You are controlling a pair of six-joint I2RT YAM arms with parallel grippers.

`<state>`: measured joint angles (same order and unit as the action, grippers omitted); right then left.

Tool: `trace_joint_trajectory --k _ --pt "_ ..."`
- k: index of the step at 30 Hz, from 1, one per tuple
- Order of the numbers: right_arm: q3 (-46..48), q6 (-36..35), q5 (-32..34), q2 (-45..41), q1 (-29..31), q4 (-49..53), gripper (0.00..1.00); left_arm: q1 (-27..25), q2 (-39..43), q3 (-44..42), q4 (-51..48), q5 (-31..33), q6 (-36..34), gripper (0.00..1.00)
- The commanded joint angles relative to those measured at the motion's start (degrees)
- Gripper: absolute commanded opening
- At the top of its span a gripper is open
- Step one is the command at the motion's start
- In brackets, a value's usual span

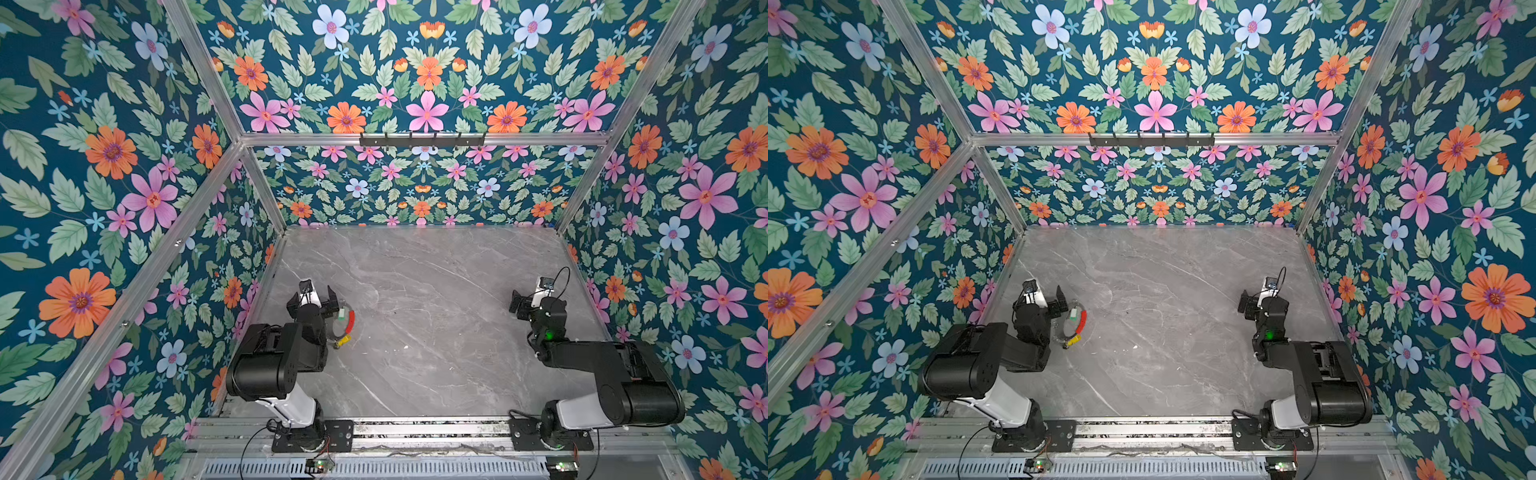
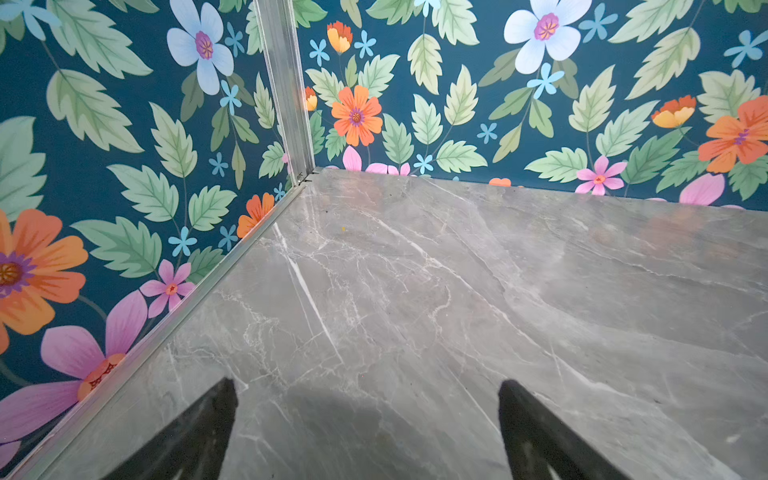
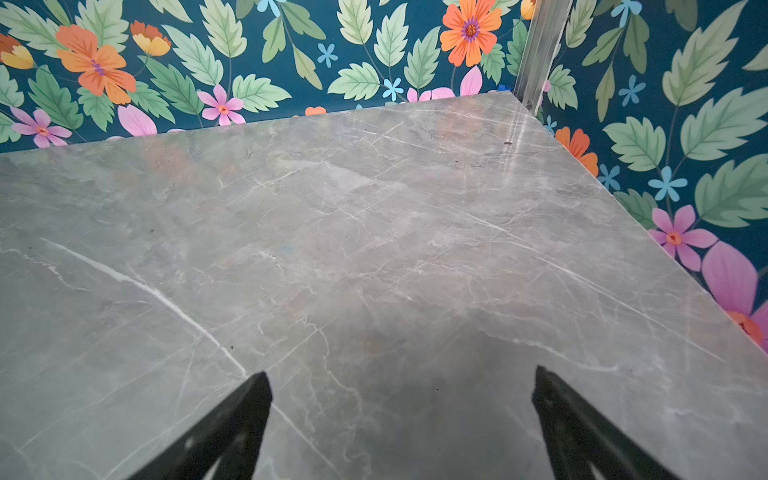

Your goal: Remove the keys from the keyring

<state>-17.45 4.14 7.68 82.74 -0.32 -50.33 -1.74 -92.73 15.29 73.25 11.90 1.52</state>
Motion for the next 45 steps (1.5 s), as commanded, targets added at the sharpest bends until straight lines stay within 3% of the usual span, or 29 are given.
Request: trace_joint_trajectory --k 1,45 --pt "-0.13 0.21 -0.30 -0.19 0.01 -0.81 0.99 -0.11 0.09 0.03 0.75 0.14 -0.29 1.00" --pt "-0.22 0.26 -0.39 -0.21 0.02 -0.57 0.99 -0.22 0.17 0.60 -0.30 -2.90 -1.51 1.00"
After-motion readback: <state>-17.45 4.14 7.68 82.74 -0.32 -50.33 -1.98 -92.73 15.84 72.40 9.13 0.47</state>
